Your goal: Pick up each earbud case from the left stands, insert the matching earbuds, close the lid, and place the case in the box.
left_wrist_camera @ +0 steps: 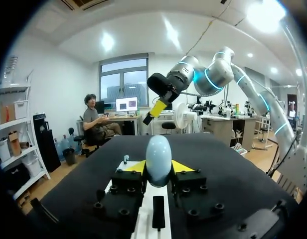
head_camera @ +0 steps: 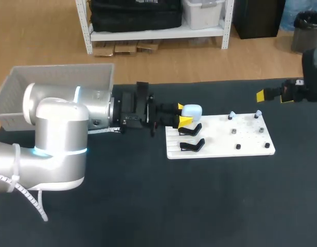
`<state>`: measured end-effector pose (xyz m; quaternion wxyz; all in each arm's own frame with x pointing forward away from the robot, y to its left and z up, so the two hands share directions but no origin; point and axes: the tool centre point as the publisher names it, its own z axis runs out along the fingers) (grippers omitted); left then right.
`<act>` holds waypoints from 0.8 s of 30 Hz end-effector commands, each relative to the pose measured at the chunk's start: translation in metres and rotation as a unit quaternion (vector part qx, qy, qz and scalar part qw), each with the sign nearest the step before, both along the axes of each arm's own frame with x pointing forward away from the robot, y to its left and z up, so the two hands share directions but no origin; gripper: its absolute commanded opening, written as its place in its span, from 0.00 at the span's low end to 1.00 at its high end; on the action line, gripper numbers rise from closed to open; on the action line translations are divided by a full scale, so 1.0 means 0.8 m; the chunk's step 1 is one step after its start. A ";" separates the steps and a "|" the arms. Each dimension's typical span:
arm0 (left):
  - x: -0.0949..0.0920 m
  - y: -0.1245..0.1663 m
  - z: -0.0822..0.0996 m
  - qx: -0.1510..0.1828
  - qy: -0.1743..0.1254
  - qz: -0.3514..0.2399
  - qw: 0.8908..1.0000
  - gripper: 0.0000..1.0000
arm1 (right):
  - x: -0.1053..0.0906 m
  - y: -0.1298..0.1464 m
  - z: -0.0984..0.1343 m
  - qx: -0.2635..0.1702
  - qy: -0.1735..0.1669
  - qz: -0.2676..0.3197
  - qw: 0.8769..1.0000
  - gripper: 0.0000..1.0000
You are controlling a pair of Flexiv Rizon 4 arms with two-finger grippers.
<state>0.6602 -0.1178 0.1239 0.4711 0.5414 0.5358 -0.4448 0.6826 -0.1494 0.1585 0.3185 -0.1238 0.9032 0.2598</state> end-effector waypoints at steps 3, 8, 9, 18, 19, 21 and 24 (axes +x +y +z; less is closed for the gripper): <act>0.004 -0.008 -0.009 -0.013 0.009 -0.007 1.000 0.00 | -0.031 0.016 0.013 -0.008 0.007 0.025 1.000 1.00; 0.005 -0.012 -0.012 -0.016 0.011 -0.012 1.000 0.00 | -0.054 0.040 0.017 -0.014 0.013 0.053 0.998 1.00; 0.006 -0.012 -0.012 -0.016 0.011 -0.012 1.000 0.00 | -0.059 0.045 0.018 -0.018 0.014 0.058 0.998 1.00; 0.009 -0.017 -0.013 -0.019 0.003 -0.010 1.000 0.00 | -0.082 0.072 0.020 -0.022 0.036 0.081 0.996 1.00; 0.009 -0.017 -0.013 -0.020 0.002 -0.009 1.000 0.00 | -0.083 0.074 0.019 -0.022 0.039 0.083 0.996 1.00; 0.009 -0.017 -0.013 -0.020 0.001 -0.007 1.000 0.00 | -0.086 0.077 0.018 -0.022 0.044 0.085 0.995 1.00; 0.009 -0.018 -0.013 -0.021 0.000 -0.007 1.000 0.00 | -0.088 0.080 0.015 -0.025 0.051 0.087 0.995 1.00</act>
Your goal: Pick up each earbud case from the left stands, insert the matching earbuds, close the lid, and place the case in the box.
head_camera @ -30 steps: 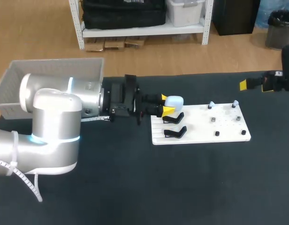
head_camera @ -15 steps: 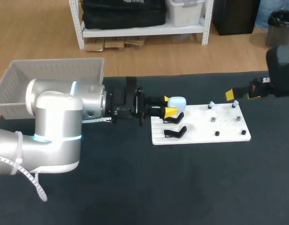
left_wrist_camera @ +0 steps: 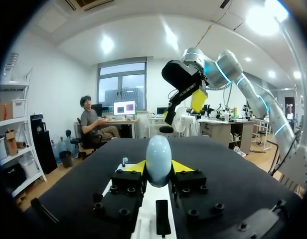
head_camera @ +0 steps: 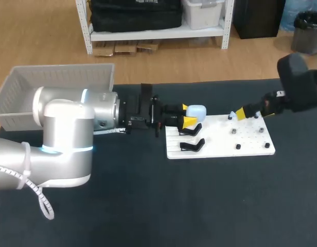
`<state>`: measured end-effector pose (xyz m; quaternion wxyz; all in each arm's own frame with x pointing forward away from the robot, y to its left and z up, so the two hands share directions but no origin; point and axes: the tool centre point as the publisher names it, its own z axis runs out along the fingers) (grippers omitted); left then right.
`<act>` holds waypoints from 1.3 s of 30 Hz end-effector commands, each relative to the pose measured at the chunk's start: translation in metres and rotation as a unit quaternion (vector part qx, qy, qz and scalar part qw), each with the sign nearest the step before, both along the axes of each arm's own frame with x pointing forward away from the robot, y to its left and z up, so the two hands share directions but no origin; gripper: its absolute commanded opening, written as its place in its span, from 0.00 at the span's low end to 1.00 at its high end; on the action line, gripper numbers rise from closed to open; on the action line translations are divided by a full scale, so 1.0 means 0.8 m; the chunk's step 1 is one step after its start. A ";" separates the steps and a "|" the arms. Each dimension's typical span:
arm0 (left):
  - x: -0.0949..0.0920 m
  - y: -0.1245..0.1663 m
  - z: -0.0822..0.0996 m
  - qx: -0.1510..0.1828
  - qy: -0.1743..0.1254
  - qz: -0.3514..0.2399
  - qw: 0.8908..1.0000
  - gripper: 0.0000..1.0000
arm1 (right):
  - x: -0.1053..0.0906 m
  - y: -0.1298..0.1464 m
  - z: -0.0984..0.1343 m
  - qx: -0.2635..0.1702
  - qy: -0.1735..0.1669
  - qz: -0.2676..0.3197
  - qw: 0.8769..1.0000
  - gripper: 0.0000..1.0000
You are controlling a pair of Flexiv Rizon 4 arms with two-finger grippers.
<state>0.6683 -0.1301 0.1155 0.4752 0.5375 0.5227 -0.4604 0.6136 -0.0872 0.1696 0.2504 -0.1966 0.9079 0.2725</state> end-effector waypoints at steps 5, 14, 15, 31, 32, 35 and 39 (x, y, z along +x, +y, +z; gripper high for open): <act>0.000 -0.004 -0.004 0.001 0.000 0.001 1.000 0.00 | -0.004 0.008 -0.002 -0.008 0.011 0.002 1.000 1.00; 0.000 -0.004 -0.004 0.001 0.000 0.001 1.000 0.00 | -0.002 0.037 -0.004 -0.004 0.016 0.010 1.000 1.00; 0.000 -0.004 -0.004 0.001 0.000 0.001 1.000 0.00 | 0.000 0.040 -0.005 -0.003 0.016 0.012 1.000 1.00; 0.000 -0.004 -0.004 0.001 0.000 0.001 1.000 0.00 | 0.001 0.089 -0.019 -0.032 0.006 0.023 0.999 1.00; 0.000 -0.004 -0.004 0.001 0.000 0.001 1.000 0.00 | 0.002 0.091 -0.021 -0.032 0.007 0.023 0.999 1.00; 0.000 -0.004 -0.004 0.001 0.000 0.001 1.000 0.00 | 0.005 0.094 -0.027 -0.032 0.012 0.022 0.999 1.00; 0.000 -0.004 -0.004 0.001 0.000 0.001 1.000 0.00 | 0.011 0.098 -0.035 -0.030 0.018 0.015 0.999 1.00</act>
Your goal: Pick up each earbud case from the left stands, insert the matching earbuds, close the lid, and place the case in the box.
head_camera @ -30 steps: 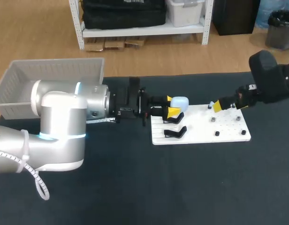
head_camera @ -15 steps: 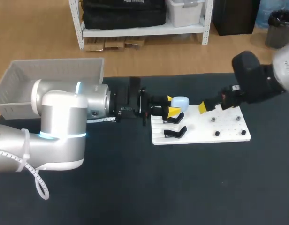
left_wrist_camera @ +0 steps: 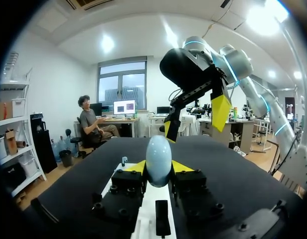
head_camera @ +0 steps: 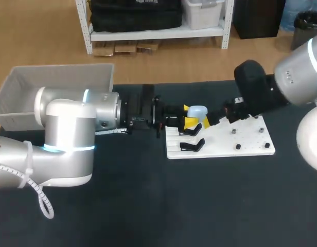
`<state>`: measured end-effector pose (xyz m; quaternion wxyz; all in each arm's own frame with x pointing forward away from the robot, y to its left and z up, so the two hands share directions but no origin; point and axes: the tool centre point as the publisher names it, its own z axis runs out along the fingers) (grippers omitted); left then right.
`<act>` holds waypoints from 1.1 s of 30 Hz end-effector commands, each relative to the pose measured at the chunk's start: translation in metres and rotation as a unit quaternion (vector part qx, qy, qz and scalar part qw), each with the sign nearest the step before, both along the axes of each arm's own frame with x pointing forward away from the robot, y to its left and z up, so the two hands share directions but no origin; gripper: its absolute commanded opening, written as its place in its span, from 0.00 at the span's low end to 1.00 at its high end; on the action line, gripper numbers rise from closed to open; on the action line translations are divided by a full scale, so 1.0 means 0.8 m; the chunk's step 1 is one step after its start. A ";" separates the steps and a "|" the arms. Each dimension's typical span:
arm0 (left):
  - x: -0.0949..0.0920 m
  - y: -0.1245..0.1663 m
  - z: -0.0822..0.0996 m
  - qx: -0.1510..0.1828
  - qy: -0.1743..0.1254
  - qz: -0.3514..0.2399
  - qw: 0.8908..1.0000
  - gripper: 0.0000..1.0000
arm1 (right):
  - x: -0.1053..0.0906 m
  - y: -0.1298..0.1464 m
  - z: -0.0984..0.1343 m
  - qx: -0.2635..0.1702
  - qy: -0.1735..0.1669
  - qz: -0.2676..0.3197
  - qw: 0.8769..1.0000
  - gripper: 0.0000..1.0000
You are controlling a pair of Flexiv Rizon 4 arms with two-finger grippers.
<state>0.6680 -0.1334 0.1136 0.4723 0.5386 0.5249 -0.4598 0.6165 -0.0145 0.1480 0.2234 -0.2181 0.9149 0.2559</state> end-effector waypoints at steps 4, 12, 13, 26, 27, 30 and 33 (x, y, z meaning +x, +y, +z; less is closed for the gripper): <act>0.000 0.000 -0.001 -0.002 -0.001 0.001 1.000 0.00 | 0.014 0.009 -0.013 0.008 0.004 -0.017 1.000 1.00; 0.000 0.000 -0.001 -0.002 -0.001 0.001 1.000 0.00 | 0.025 0.016 -0.019 0.013 0.005 -0.026 1.000 1.00; 0.000 0.000 -0.001 -0.002 -0.001 0.001 1.000 0.00 | 0.026 0.016 -0.020 0.013 0.006 -0.028 0.999 1.00; 0.000 0.000 -0.001 -0.002 -0.001 0.001 1.000 0.00 | 0.039 0.013 -0.026 0.018 0.004 -0.047 0.999 1.00; 0.000 0.000 -0.001 -0.002 -0.001 0.001 1.000 0.00 | 0.039 0.013 -0.026 0.018 0.004 -0.048 0.999 1.00; 0.000 0.000 -0.001 -0.002 -0.001 0.001 1.000 0.00 | 0.042 0.011 -0.027 0.017 0.004 -0.051 0.999 1.00; 0.000 0.000 -0.001 -0.002 -0.001 0.001 1.000 0.00 | 0.044 0.011 -0.028 0.017 0.003 -0.053 0.998 1.00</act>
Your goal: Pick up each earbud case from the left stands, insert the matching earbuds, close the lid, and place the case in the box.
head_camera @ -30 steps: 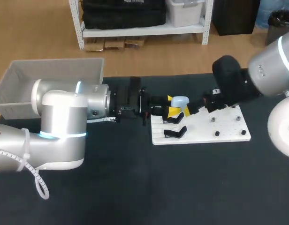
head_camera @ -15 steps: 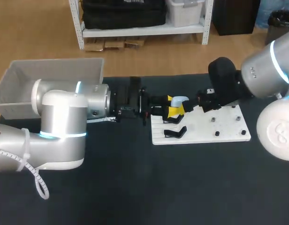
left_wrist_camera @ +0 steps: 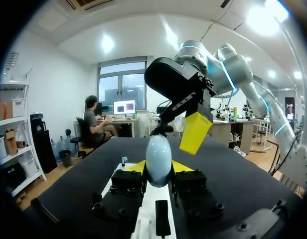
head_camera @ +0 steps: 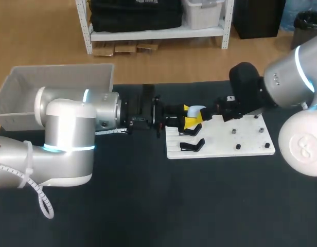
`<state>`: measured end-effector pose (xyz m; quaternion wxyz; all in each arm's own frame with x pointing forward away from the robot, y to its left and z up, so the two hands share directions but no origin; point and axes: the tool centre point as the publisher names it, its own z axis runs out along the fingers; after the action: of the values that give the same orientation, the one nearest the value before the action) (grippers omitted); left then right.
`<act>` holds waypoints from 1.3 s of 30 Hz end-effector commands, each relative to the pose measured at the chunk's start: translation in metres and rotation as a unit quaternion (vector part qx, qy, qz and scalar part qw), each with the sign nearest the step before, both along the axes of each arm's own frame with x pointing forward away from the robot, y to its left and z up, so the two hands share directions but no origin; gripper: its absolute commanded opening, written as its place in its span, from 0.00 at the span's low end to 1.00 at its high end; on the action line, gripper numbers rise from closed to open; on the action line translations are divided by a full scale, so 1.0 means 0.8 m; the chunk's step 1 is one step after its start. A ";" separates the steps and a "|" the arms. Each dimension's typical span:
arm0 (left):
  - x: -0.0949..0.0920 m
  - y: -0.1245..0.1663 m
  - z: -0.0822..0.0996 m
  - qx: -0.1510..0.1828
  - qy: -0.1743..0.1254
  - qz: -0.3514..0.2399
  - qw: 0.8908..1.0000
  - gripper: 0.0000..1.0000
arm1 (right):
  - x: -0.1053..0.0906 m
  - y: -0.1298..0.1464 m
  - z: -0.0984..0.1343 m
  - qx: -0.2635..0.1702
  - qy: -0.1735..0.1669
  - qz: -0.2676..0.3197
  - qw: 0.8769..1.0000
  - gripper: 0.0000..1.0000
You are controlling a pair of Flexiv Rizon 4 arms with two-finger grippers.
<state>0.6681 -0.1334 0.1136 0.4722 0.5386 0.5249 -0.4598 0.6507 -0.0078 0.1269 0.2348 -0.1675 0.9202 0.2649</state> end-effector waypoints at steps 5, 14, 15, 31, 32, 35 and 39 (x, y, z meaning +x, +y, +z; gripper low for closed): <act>0.000 0.000 -0.001 -0.002 -0.001 0.001 1.000 0.00 | 0.004 0.001 -0.002 -0.004 -0.002 -0.008 1.000 1.00; 0.000 0.000 -0.001 -0.002 -0.001 0.001 1.000 0.00 | 0.008 0.001 -0.003 -0.005 -0.003 -0.010 1.000 1.00; 0.000 0.000 -0.001 -0.002 -0.001 0.001 1.000 0.00 | 0.009 0.000 -0.003 -0.005 -0.003 -0.011 1.000 1.00; 0.000 0.000 -0.001 -0.002 -0.001 0.001 1.000 0.00 | 0.017 -0.003 0.007 -0.005 -0.012 -0.018 1.000 1.00; 0.000 0.000 -0.001 -0.002 -0.001 0.001 1.000 0.00 | 0.018 -0.003 0.009 -0.006 -0.014 -0.019 1.000 1.00; 0.000 0.000 -0.001 -0.002 -0.001 0.001 1.000 0.00 | 0.020 -0.004 0.016 -0.005 -0.019 -0.020 1.000 1.00; 0.000 0.000 -0.001 -0.002 -0.001 0.001 1.000 0.00 | 0.021 -0.009 0.026 -0.009 -0.029 -0.021 0.999 1.00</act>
<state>0.6683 -0.1333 0.1135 0.4723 0.5386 0.5246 -0.4601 0.6732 -0.0123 0.1421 0.2608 -0.1610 0.9165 0.2572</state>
